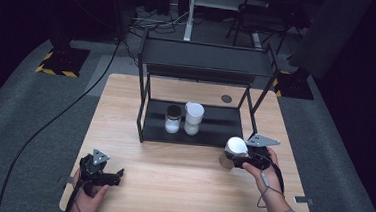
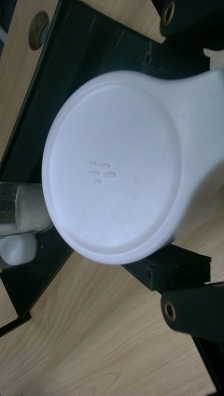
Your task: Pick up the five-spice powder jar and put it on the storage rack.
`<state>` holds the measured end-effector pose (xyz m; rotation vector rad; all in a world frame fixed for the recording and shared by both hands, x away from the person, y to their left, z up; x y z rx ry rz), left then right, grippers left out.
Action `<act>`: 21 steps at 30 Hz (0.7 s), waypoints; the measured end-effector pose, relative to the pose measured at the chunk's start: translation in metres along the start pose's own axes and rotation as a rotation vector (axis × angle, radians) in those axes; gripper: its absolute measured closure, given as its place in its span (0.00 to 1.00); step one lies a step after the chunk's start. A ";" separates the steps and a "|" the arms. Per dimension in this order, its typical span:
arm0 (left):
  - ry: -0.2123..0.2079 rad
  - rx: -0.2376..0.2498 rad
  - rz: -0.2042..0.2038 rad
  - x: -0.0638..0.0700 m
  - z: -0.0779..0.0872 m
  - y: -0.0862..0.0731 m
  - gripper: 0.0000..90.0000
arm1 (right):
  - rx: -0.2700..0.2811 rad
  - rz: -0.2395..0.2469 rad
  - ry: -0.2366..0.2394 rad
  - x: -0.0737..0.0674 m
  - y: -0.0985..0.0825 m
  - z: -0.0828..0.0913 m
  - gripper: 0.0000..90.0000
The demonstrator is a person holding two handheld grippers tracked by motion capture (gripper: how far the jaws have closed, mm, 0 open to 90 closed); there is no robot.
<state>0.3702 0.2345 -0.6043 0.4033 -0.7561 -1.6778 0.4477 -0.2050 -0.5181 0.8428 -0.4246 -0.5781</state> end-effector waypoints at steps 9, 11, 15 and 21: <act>0.000 0.000 0.001 0.000 0.000 0.000 0.00 | -0.005 -0.016 -0.007 0.003 0.005 0.004 0.33; 0.000 0.000 0.000 0.000 0.000 0.000 0.00 | 0.002 -0.009 -0.011 0.004 0.010 0.007 0.34; 0.000 0.000 0.000 0.000 0.000 0.000 0.00 | 0.006 0.001 -0.015 0.005 0.016 0.012 0.34; 0.003 0.000 0.002 0.000 0.000 0.000 0.00 | -0.006 0.006 -0.018 0.006 0.024 0.014 0.34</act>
Point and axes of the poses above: each handheld gripper's, and its own axes: z roughly backward along the jaws, y roughly out of its top, x roughly to its right, the point moved 8 cm from there along -z, roughly forward along the jaws, and after that the axes turned 10 degrees about z, right-handed, at the moved point
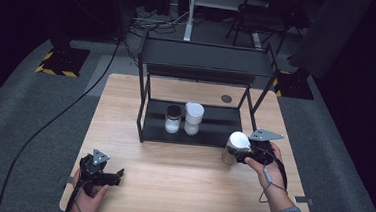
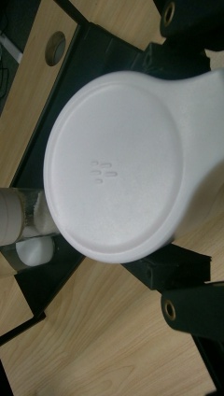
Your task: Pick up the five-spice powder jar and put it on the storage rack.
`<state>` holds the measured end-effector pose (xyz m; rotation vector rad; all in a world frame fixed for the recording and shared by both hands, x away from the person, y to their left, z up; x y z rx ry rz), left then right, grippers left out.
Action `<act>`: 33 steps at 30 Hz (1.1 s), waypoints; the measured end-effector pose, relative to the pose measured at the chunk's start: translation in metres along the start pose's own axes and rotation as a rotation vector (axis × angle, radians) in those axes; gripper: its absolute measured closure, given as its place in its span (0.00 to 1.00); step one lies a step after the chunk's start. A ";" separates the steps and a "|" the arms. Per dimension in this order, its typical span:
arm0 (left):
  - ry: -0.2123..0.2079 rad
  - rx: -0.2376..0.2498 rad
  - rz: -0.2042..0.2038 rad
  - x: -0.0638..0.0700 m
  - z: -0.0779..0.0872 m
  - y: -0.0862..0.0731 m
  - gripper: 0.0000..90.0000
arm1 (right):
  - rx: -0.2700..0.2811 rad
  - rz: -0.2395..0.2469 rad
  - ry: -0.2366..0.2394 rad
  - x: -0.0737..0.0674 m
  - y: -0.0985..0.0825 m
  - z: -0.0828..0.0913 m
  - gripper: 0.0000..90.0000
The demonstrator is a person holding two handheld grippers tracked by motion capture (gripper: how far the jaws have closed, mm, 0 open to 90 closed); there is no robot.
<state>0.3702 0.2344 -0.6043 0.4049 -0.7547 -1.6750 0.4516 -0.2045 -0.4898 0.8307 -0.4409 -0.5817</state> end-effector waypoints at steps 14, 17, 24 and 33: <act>0.006 0.000 0.004 0.000 0.000 0.000 0.00 | 0.001 0.008 -0.017 0.011 0.024 0.008 0.34; 0.011 0.001 0.008 0.000 0.000 0.000 0.00 | 0.004 0.013 -0.015 0.011 0.029 0.009 0.34; 0.014 0.001 0.014 0.000 -0.001 0.001 0.00 | 0.015 0.026 -0.013 0.016 0.047 0.009 0.34; 0.014 0.000 0.014 0.000 -0.001 0.001 0.00 | 0.011 0.037 -0.014 0.023 0.062 0.008 0.34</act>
Point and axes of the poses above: each handheld gripper's, and its own axes: z roughly backward along the jaws, y roughly out of its top, x roughly to its right, the point moved 8 cm from there along -z, roughly forward along the jaws, and after that the axes turned 10 degrees about z, right-handed, at the moved point
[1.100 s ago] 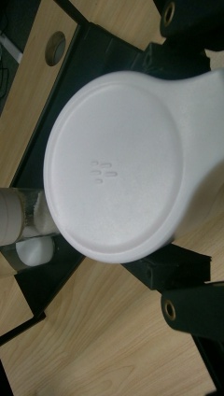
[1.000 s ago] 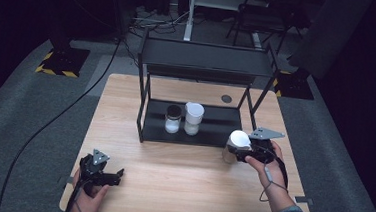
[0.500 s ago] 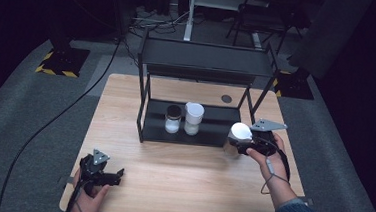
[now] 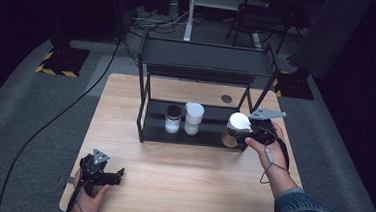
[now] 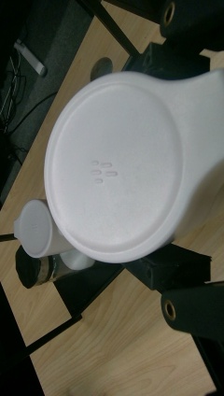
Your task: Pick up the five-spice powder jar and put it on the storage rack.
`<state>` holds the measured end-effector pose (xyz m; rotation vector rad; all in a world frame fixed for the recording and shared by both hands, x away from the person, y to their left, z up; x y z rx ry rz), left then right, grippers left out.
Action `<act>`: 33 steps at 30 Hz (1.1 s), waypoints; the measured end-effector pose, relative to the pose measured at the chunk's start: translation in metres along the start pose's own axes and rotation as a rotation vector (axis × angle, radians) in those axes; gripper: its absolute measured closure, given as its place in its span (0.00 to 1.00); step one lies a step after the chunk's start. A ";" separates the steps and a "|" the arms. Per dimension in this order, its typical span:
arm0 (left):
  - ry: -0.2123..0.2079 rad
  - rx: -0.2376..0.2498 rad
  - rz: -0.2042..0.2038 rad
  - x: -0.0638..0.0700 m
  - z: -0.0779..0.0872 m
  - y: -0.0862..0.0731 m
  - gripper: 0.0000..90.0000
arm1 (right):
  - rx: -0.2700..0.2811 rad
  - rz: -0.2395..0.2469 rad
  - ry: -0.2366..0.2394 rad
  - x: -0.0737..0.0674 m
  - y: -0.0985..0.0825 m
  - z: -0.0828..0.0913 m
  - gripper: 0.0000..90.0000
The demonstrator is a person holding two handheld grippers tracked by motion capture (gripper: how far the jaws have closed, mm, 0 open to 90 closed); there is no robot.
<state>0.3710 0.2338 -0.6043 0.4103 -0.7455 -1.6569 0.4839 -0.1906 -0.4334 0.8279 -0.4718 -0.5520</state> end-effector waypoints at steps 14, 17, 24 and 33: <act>-0.001 -0.001 -0.004 0.000 0.000 0.000 0.00 | 0.005 0.013 -0.014 0.011 0.020 -0.006 0.34; -0.003 -0.002 -0.005 0.000 0.000 0.000 0.00 | 0.012 0.013 -0.016 0.013 0.024 -0.008 0.34; -0.003 -0.002 -0.006 0.000 0.000 0.000 0.00 | 0.015 0.008 -0.017 0.017 0.031 -0.019 0.34; -0.004 -0.001 -0.005 0.000 0.000 0.000 0.00 | 0.015 0.022 -0.017 0.022 0.037 -0.029 0.34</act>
Point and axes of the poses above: each handheld gripper's, and its own axes: z roughly backward along the jaws, y roughly out of its top, x roughly to its right, the point moved 8 cm from there along -z, roughly forward along the jaws, and after that the axes turned 10 degrees about z, right-handed, at the moved point
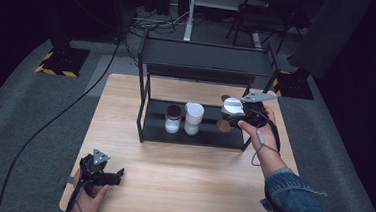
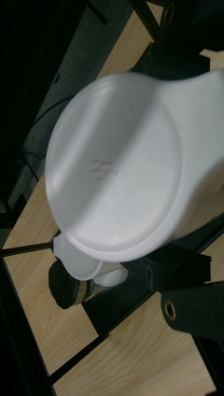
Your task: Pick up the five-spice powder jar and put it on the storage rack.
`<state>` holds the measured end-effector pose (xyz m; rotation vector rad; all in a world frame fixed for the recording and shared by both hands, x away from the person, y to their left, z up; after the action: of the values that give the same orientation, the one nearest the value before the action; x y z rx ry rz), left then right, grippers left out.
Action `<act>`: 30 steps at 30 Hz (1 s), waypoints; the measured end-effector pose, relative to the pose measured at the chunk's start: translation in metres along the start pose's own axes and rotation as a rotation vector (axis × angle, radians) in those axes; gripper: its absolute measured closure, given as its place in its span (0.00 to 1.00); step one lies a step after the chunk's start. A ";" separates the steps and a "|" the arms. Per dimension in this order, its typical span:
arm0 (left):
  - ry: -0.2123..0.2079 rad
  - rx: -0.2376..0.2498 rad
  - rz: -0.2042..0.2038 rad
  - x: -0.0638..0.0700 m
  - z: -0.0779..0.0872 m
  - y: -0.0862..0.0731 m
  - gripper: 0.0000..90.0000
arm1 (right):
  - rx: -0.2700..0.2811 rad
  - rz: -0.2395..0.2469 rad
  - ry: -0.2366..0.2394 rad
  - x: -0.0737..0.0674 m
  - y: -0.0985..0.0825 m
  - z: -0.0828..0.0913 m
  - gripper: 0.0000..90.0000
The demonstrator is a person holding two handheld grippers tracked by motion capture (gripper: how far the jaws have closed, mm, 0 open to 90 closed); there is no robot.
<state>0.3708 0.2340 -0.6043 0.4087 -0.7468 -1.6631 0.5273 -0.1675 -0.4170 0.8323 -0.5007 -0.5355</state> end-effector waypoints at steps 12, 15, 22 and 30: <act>-0.001 0.001 0.000 0.000 0.000 0.000 0.00 | -0.004 -0.018 0.001 0.005 -0.003 -0.019 0.34; -0.001 0.001 0.000 0.000 0.000 0.000 0.00 | -0.006 -0.020 0.001 0.005 -0.004 -0.023 0.34; -0.001 0.001 0.000 0.000 0.000 0.000 0.00 | -0.019 -0.028 0.004 0.004 -0.011 -0.039 0.34; -0.001 0.001 0.000 0.000 0.000 0.000 0.00 | -0.022 -0.040 0.008 0.003 -0.020 -0.053 0.34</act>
<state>0.3715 0.2337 -0.6043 0.4089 -0.7486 -1.6633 0.5567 -0.1510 -0.4629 0.8243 -0.4703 -0.5734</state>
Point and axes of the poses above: each handheld gripper's, and its own axes: z roughly backward along the jaws, y roughly out of its top, x roughly to its right, the point moved 8 cm from there along -z, roughly forward along the jaws, and after that the axes turned 10 degrees about z, right-handed, at the moved point
